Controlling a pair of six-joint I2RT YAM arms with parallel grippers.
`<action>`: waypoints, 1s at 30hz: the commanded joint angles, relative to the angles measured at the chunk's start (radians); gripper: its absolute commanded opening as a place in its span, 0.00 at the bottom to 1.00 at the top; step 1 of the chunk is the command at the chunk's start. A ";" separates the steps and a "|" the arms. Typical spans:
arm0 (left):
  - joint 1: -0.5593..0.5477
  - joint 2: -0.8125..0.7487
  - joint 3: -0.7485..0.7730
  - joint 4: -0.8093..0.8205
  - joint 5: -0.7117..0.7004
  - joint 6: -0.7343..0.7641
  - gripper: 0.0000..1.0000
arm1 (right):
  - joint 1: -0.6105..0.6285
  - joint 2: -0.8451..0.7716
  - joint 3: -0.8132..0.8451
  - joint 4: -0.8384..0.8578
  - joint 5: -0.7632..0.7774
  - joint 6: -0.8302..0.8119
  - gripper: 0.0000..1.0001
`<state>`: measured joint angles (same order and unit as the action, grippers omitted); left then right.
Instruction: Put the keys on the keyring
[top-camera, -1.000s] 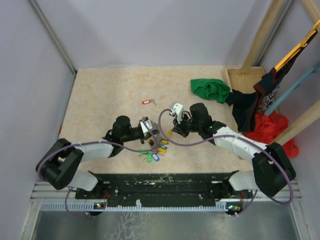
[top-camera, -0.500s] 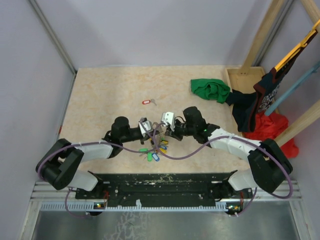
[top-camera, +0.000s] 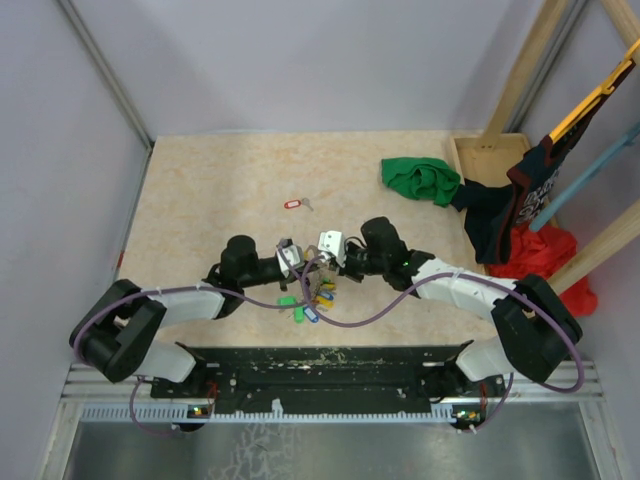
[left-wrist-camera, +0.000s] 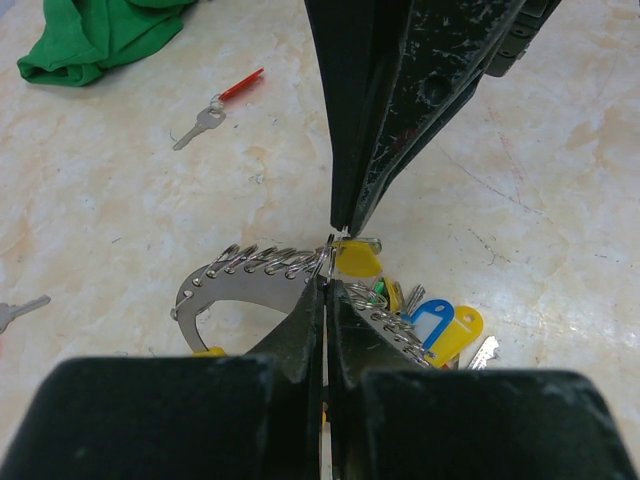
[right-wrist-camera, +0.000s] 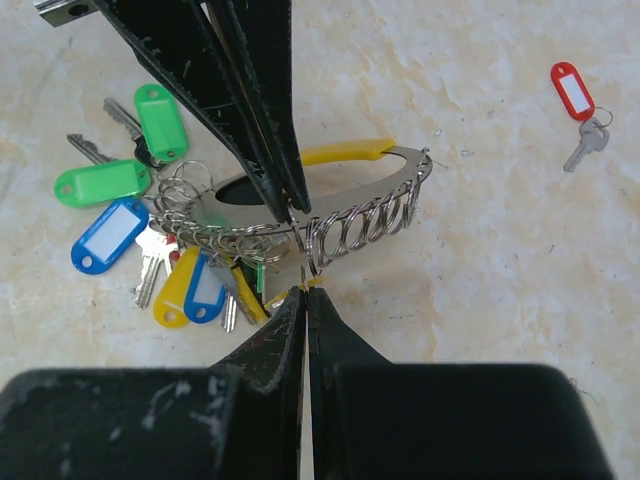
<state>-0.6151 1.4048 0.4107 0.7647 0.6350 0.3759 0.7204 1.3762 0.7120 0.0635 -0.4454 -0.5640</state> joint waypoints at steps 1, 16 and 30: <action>0.003 0.006 0.012 0.040 0.036 0.013 0.00 | 0.015 -0.006 0.014 0.068 0.020 -0.019 0.00; 0.002 0.024 0.037 -0.004 0.026 0.013 0.00 | 0.024 0.002 0.021 0.050 0.008 -0.025 0.00; 0.003 0.028 0.042 -0.011 0.016 0.012 0.00 | 0.026 -0.004 0.021 0.034 0.009 -0.027 0.00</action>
<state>-0.6151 1.4269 0.4240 0.7475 0.6392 0.3828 0.7376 1.3781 0.7120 0.0715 -0.4271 -0.5774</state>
